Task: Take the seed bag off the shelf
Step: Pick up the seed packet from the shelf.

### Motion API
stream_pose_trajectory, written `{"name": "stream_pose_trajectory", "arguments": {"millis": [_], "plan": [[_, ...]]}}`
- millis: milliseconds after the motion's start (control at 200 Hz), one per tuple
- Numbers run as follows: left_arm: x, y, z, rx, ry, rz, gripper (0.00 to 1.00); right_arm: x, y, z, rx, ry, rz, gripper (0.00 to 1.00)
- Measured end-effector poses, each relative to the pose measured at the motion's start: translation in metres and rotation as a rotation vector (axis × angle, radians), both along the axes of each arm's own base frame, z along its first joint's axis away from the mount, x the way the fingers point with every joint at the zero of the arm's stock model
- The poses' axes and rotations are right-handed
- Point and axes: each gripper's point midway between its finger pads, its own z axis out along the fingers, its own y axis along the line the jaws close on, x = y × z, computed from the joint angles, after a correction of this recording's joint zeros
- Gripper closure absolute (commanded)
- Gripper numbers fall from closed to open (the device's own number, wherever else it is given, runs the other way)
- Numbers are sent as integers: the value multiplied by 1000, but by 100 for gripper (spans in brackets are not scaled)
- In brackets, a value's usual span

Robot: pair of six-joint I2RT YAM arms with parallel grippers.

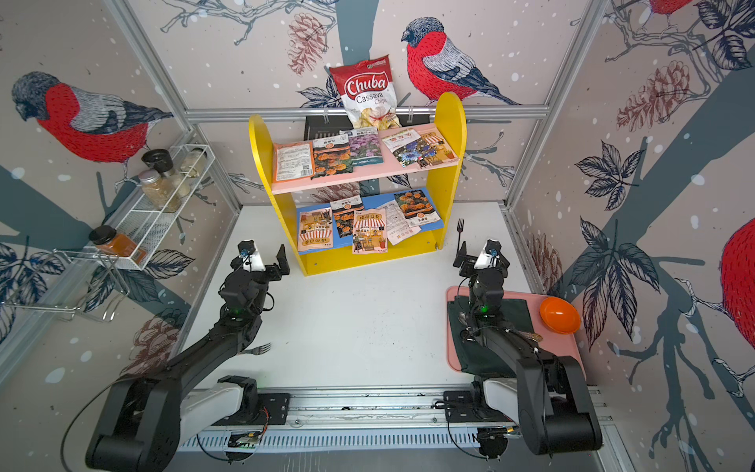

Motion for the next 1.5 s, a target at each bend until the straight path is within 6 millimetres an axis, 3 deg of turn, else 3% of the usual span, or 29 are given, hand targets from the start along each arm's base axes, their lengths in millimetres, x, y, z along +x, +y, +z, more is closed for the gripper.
{"name": "stream_pose_trajectory", "arguments": {"millis": [155,455,625,915,1131,1501], "plan": [[-10,-18,17,-63,30,-31,2,-8,24,38,27,-20,57,0],[-27,-80,49,-209,169,-201,3,-29,76,111,146,-13,205,0],[-39,-103,73,-287,222,-313,3,-37,107,164,257,3,336,0],[-72,-127,137,-365,180,-528,2,-38,168,227,420,112,600,3],[-86,-137,179,-396,149,-623,2,-25,210,252,508,204,759,9],[-92,-147,203,-460,199,-680,2,-6,264,257,550,329,862,15]]}}
